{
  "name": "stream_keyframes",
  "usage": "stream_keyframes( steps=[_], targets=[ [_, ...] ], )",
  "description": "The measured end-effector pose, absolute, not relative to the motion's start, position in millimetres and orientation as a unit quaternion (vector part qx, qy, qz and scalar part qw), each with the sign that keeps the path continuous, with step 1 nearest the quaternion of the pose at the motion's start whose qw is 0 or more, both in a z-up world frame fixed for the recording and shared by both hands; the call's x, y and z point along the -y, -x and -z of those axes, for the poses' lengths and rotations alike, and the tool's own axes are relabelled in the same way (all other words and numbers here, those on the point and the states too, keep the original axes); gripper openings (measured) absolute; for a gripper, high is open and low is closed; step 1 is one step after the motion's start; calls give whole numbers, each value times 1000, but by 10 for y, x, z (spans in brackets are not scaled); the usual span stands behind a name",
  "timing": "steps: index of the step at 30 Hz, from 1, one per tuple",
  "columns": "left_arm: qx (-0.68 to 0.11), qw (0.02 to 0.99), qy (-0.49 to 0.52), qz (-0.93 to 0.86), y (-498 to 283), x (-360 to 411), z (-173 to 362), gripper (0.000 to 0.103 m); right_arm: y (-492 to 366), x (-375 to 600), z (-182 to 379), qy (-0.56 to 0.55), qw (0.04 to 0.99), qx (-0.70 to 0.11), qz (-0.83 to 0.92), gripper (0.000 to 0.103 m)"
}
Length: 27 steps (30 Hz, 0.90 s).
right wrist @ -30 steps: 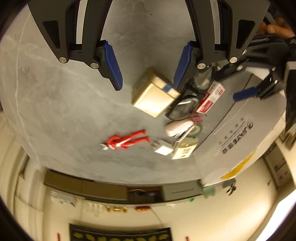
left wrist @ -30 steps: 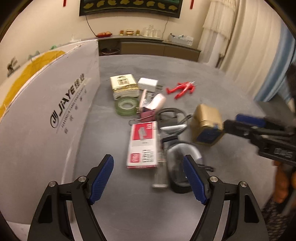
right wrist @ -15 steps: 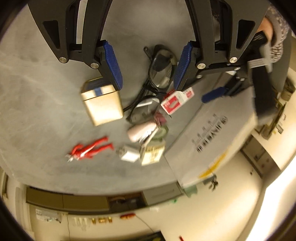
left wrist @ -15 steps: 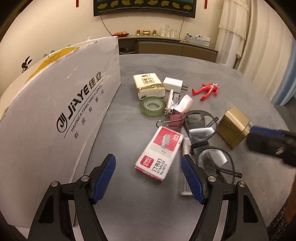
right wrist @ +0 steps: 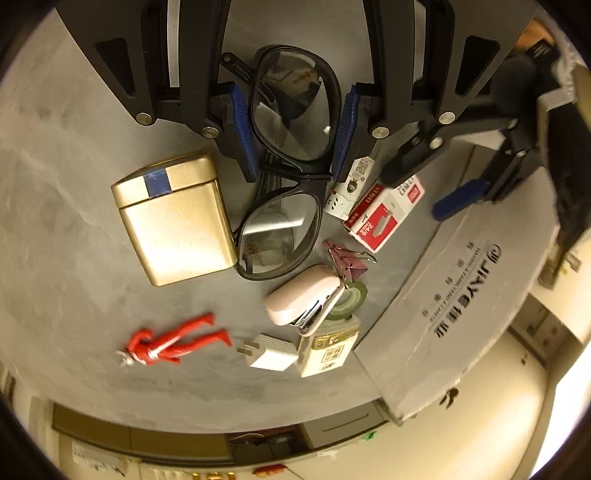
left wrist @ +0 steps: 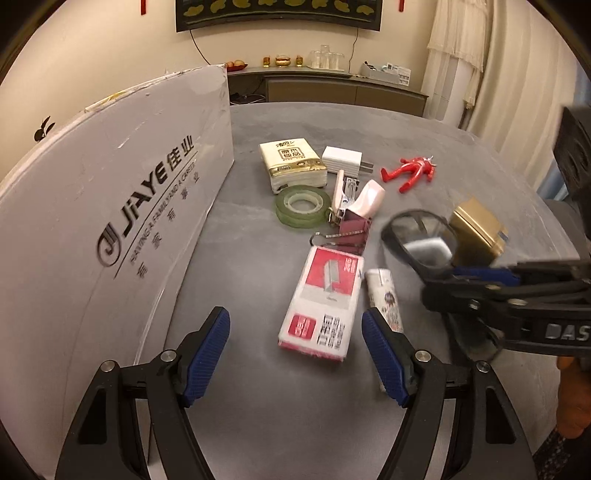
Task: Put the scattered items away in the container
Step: 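Grasp the black eyeglasses with the right tool while the left tool grasps the red-white staples box, then carry the eyeglasses and staples box over the white cardboard box with both tools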
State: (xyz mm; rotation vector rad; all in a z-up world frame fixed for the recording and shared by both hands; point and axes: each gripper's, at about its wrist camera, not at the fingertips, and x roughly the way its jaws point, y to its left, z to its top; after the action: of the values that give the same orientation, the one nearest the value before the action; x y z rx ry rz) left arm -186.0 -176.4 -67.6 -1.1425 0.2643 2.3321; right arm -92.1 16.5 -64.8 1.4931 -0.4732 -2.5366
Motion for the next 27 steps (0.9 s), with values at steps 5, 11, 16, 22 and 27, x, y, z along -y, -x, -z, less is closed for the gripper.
stream_keyframes(
  steps=[5, 11, 16, 22, 27],
  targets=[
    [-99, 283, 428, -853, 1877, 1637, 760, 56, 845, -195, 519, -481, 97, 171, 854, 43],
    [-79, 289, 434, -850, 1928, 1668, 737, 39, 776, -129, 381, -463, 115, 168, 862, 43],
    [-49, 294, 426, -854, 1948, 1807, 622, 39, 750, -169, 349, -460, 107, 174, 864, 43],
    [-39, 309, 407, -859, 1887, 1819, 439, 39, 698, -146, 242, -443, 112, 170, 873, 43],
    [-32, 317, 395, -862, 1850, 1857, 316, 39, 629, -88, 121, -423, 117, 158, 884, 43]
  ],
)
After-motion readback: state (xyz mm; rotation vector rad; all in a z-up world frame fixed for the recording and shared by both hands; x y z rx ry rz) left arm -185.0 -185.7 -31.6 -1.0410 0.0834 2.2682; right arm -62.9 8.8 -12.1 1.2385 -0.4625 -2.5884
